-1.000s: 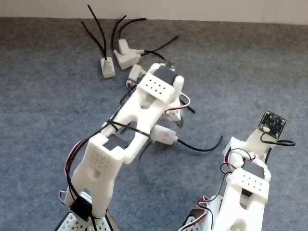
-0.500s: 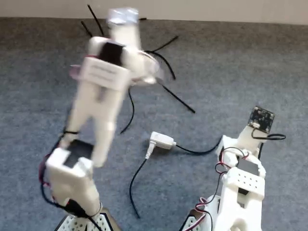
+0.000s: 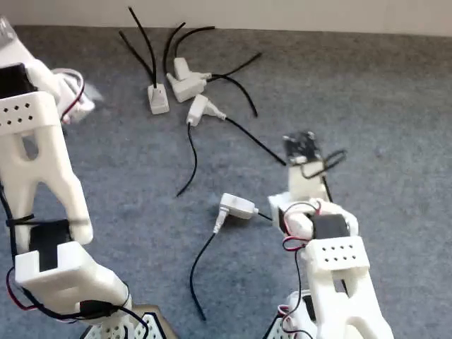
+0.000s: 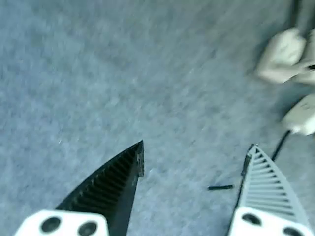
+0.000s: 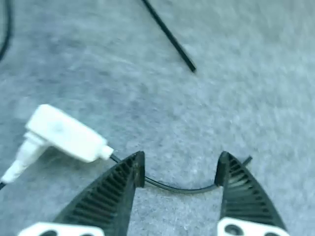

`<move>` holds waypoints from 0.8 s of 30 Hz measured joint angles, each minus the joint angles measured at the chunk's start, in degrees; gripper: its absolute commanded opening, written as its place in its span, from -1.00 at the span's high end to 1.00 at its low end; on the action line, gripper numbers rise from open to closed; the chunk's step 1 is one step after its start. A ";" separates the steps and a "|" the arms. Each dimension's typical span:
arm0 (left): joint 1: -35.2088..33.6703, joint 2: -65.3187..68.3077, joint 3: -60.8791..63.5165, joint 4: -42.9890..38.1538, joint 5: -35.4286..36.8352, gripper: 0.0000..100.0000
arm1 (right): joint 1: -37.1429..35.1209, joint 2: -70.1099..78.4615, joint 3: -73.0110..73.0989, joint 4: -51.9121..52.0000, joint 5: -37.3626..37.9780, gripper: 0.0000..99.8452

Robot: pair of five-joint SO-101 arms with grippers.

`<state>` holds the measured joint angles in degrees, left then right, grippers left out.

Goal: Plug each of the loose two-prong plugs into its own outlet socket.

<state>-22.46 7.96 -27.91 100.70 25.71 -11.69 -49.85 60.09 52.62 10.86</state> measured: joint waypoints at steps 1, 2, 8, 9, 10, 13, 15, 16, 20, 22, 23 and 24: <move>-0.53 0.00 2.55 -0.09 -0.26 0.36 | -1.93 1.58 -2.20 1.93 1.85 0.52; -0.97 0.00 5.19 -0.26 -0.35 0.36 | -3.60 3.69 -4.40 3.60 3.87 0.52; -3.16 0.00 20.48 -7.82 -0.35 0.37 | -10.99 21.63 -14.33 10.55 19.96 0.52; -3.34 0.00 23.03 -9.67 -0.18 0.37 | -11.60 24.35 -15.30 10.64 21.98 0.52; -3.43 0.00 25.23 -11.78 -0.18 0.37 | -12.04 26.81 -16.26 10.64 23.91 0.52; -3.43 0.00 32.53 -18.46 -0.09 0.37 | -13.27 32.00 -18.37 10.11 27.25 0.52; -3.43 0.00 36.48 -23.56 -0.09 0.37 | -13.98 34.46 -19.52 9.76 27.96 0.52; -3.43 0.00 37.98 -25.76 -0.09 0.37 | -14.42 35.52 -20.04 9.76 28.13 0.52; -3.43 0.00 41.93 -32.62 -0.09 0.37 | -15.91 39.74 -21.54 8.00 28.31 0.52; -3.43 0.00 42.55 -34.11 -0.09 0.37 | -15.91 42.81 -21.89 4.75 28.31 0.52; -3.43 0.00 42.81 -34.64 0.00 0.37 | -15.91 44.75 -22.07 2.73 28.22 0.53; -3.43 0.00 42.90 -34.81 0.00 0.37 | -15.91 46.59 -22.15 0.79 28.22 0.55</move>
<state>-25.89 7.96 14.99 65.89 25.71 -27.60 -3.25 37.93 53.41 39.08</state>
